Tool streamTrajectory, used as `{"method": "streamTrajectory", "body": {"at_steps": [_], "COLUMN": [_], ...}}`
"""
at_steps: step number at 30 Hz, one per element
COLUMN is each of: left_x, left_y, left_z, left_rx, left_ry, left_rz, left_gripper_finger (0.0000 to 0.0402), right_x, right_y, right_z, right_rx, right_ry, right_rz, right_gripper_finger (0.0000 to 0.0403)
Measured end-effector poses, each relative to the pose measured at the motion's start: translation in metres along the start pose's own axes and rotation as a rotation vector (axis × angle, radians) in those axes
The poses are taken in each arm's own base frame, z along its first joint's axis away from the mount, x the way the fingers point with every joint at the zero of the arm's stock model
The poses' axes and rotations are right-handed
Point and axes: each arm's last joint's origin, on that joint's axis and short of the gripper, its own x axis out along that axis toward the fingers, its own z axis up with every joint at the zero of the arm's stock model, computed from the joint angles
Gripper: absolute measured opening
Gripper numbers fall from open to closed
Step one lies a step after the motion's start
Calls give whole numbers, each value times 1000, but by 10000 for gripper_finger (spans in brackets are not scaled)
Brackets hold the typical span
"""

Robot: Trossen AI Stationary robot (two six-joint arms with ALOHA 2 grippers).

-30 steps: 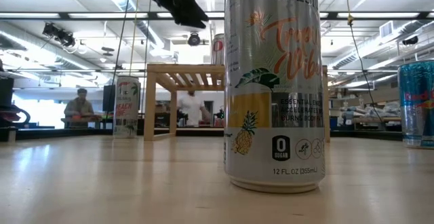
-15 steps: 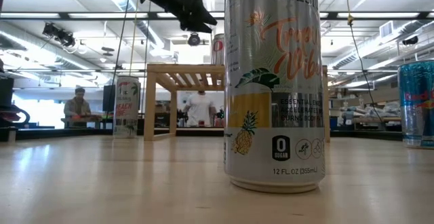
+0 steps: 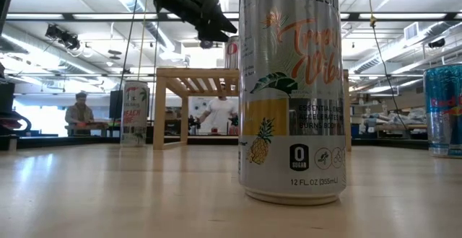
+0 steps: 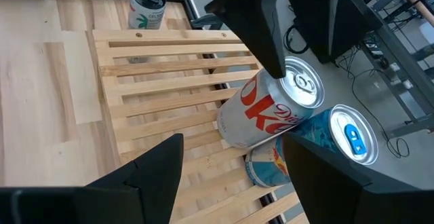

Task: Place canned beverage on shelf
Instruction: Put the right silver soda can on the shelf

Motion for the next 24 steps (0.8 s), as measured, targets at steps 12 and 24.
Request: {"method": "streamTrajectory", "body": {"at_steps": [12, 24], "left_x": [9, 12], "left_y": [-3, -2], "left_z": [-2, -3], "left_rx": [4, 10], "left_ry": [-13, -25], "left_rz": [-51, -52], "left_gripper_finger": [355, 355], "right_x": [0, 0], "right_y": [0, 0], "right_z": [-1, -1], "right_rx": [-4, -6], "right_ry": [7, 13], "right_rz": [1, 2], "right_gripper_finger": [261, 260]}}
